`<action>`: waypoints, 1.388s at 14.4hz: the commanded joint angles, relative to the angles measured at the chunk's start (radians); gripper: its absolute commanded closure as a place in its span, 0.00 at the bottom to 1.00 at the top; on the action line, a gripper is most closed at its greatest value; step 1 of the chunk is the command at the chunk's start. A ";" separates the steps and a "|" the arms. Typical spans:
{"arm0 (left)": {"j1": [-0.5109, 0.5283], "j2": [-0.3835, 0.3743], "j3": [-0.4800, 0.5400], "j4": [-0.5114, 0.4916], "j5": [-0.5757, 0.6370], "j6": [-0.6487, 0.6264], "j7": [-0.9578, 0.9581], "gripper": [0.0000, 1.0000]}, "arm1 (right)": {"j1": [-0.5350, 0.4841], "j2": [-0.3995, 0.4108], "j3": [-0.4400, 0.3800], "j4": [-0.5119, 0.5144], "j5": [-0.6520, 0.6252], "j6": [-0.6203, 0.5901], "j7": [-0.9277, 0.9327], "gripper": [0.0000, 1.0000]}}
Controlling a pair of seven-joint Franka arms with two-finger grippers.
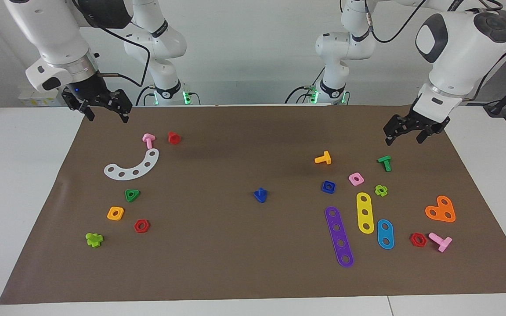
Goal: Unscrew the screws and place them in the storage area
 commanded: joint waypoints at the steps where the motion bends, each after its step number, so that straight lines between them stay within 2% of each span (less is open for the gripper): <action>1: -0.014 -0.019 0.001 -0.016 0.016 -0.015 0.004 0.00 | -0.011 -0.011 0.003 -0.010 0.005 0.009 -0.023 0.00; 2: -0.015 -0.019 0.000 -0.016 0.016 -0.016 0.006 0.00 | -0.014 -0.010 0.004 -0.013 0.007 0.048 -0.028 0.00; 4: -0.015 -0.021 0.001 -0.016 0.016 -0.024 0.006 0.00 | -0.003 -0.029 0.004 -0.059 0.007 0.044 -0.014 0.00; 6: -0.015 -0.027 0.001 -0.019 0.016 -0.026 0.012 0.00 | 0.004 -0.052 0.013 -0.134 0.007 0.175 -0.017 0.00; 9: -0.014 -0.041 0.003 -0.045 0.016 -0.022 0.055 0.00 | 0.122 -0.004 0.022 -0.125 0.005 0.233 0.109 0.00; 11: -0.014 -0.041 0.004 -0.048 0.016 -0.024 0.053 0.00 | 0.231 0.079 0.024 -0.086 -0.009 0.288 0.229 0.00; 15: -0.001 -0.061 0.007 -0.089 0.016 -0.009 0.049 0.00 | 0.413 0.329 0.022 0.087 -0.016 0.346 0.468 0.00; 16: -0.001 -0.061 0.007 -0.088 0.016 -0.010 0.046 0.00 | 0.438 0.372 0.022 0.121 -0.016 0.381 0.512 0.00; 19: 0.002 -0.062 0.012 -0.088 0.016 -0.013 0.046 0.00 | 0.483 0.472 0.024 0.131 -0.016 0.529 0.566 0.00; 20: 0.003 -0.062 0.012 -0.088 0.016 -0.013 0.046 0.00 | 0.512 0.533 0.021 0.149 -0.016 0.550 0.581 0.00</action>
